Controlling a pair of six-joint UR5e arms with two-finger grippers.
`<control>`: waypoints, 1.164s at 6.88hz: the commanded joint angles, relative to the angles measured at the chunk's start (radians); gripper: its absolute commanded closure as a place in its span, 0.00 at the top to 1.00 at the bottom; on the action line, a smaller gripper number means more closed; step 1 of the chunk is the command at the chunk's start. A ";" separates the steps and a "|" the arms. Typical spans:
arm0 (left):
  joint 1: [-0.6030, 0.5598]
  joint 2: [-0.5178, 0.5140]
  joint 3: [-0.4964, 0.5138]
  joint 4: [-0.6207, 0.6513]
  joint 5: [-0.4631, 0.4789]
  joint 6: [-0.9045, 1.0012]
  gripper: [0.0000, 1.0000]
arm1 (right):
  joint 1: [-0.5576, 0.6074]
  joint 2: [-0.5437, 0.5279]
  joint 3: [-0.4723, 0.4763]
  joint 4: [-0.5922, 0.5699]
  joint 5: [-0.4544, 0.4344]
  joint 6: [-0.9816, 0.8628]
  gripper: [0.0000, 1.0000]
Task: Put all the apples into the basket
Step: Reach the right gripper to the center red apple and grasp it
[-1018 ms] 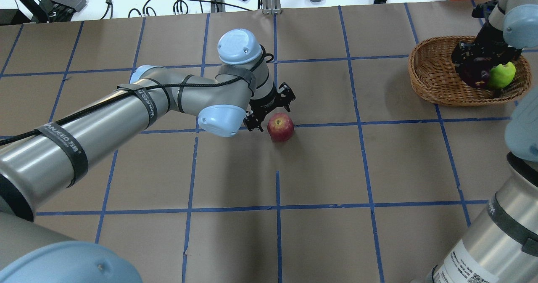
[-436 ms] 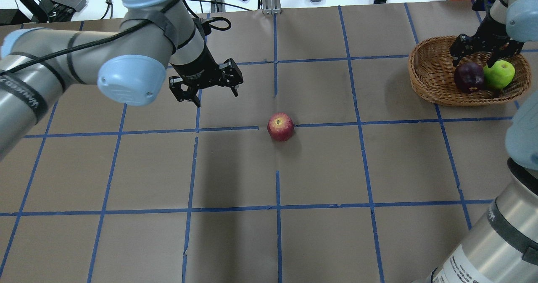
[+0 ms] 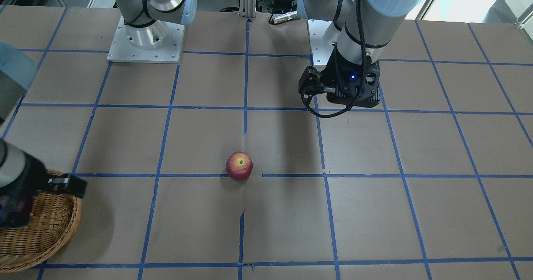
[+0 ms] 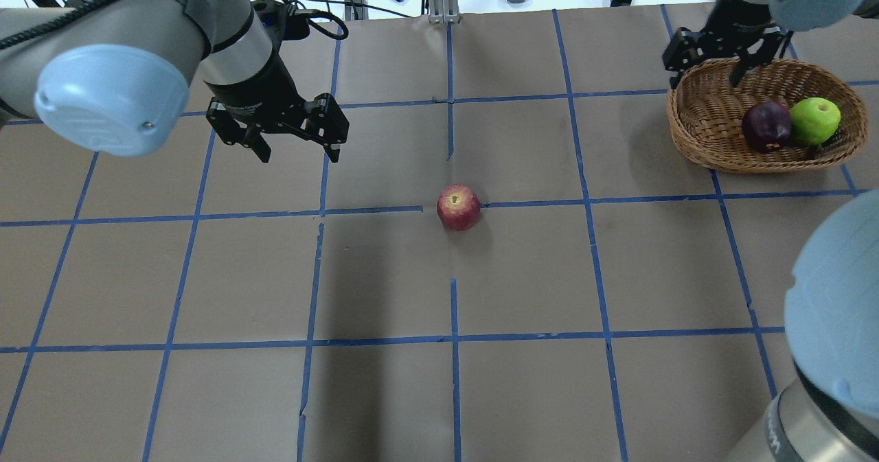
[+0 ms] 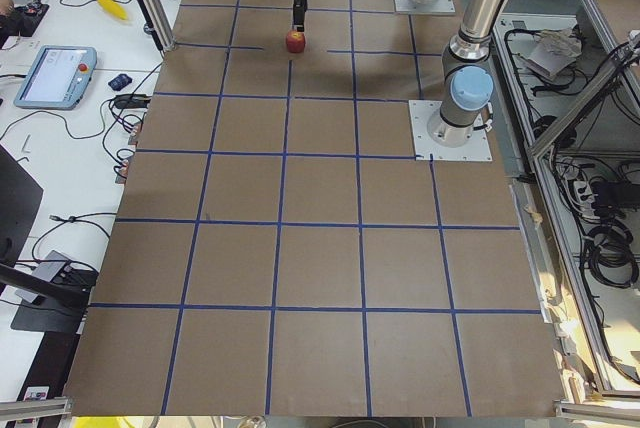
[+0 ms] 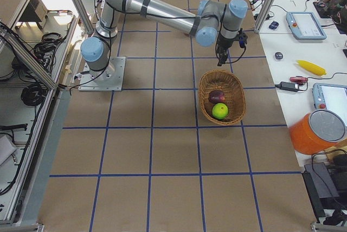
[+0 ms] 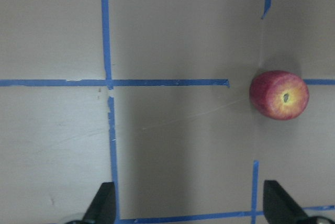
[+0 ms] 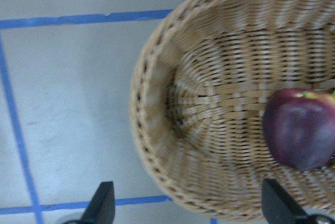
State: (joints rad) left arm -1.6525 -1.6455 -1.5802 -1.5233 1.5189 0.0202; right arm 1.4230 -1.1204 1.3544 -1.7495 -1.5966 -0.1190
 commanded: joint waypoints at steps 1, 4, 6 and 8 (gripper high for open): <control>0.005 -0.020 0.109 -0.111 0.006 0.021 1.00 | 0.237 0.000 0.003 0.013 0.075 0.268 1.00; 0.010 -0.042 0.126 -0.101 0.006 0.020 1.00 | 0.400 0.100 0.003 0.012 0.165 0.519 1.00; 0.010 -0.030 0.128 -0.098 0.009 0.018 1.00 | 0.459 0.161 0.018 0.008 0.165 0.529 1.00; 0.010 -0.007 0.106 -0.058 0.010 0.021 1.00 | 0.459 0.194 0.022 0.008 0.159 0.530 1.00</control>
State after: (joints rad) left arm -1.6423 -1.6639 -1.4623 -1.6020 1.5285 0.0406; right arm 1.8780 -0.9527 1.3745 -1.7401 -1.4347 0.4068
